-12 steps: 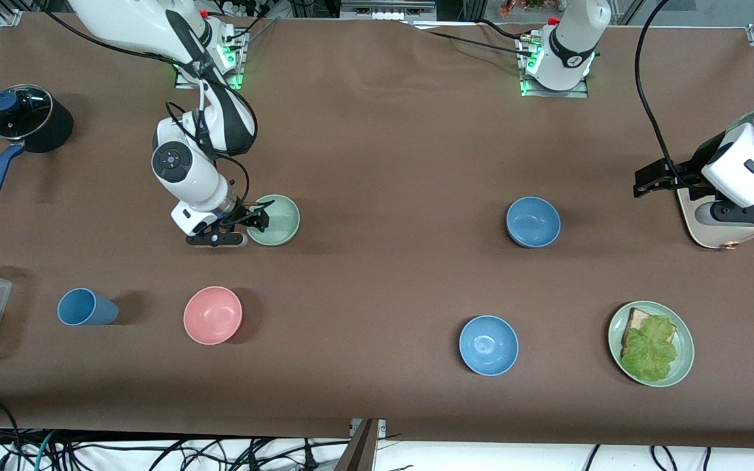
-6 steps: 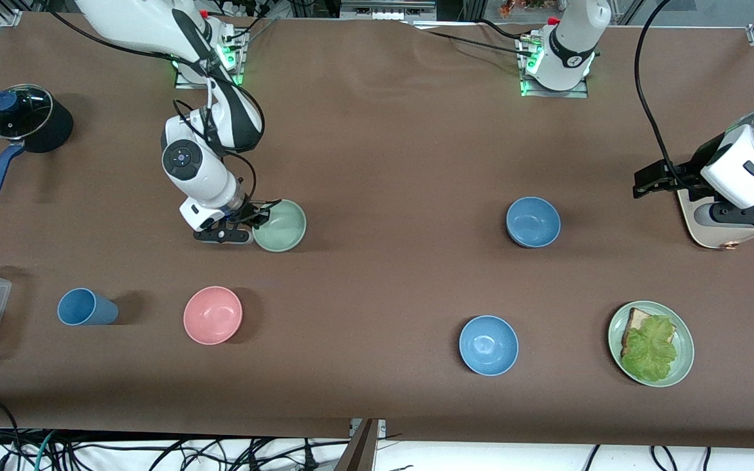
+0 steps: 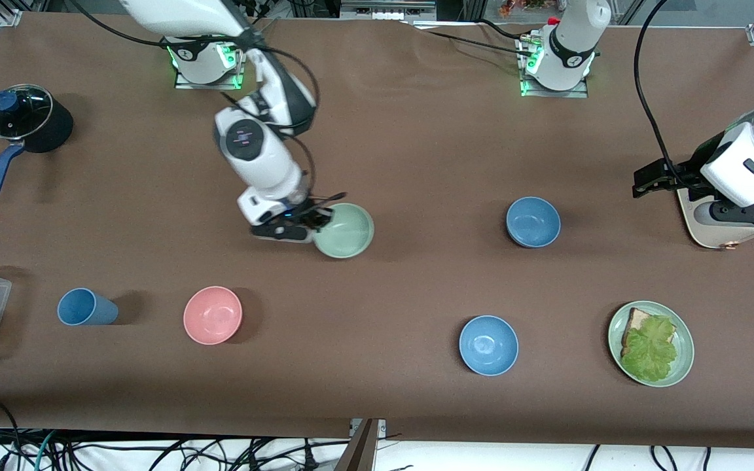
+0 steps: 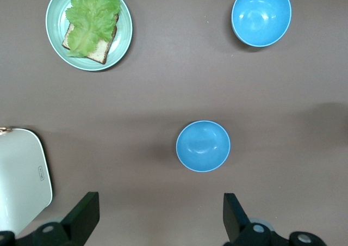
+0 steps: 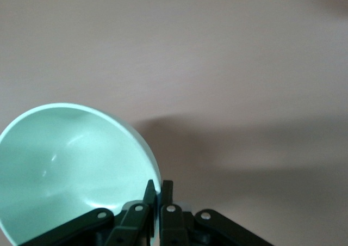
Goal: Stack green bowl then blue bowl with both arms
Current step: 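Push the green bowl with the right gripper toward the blue bowl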
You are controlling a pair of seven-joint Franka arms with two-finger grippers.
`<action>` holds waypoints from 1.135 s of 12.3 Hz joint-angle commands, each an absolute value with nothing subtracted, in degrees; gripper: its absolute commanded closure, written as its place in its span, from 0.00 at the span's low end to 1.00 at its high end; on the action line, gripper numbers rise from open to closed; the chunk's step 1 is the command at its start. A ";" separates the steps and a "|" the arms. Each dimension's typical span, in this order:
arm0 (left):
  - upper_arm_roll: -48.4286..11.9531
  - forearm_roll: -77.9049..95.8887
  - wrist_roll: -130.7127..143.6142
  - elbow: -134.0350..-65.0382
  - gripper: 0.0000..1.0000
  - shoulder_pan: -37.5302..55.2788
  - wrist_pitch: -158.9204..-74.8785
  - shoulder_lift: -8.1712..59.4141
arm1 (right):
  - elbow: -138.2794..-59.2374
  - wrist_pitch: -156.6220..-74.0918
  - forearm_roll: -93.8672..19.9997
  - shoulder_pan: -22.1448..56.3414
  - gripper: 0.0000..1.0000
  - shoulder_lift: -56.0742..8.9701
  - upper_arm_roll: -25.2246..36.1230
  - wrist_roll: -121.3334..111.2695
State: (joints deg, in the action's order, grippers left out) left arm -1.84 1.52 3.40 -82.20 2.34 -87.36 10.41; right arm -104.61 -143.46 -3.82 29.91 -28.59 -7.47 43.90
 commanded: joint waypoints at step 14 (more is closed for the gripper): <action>-1.93 5.01 2.37 -108.17 0.00 4.31 -113.88 14.15 | -88.50 -113.59 -6.50 25.68 0.00 -21.74 4.37 30.01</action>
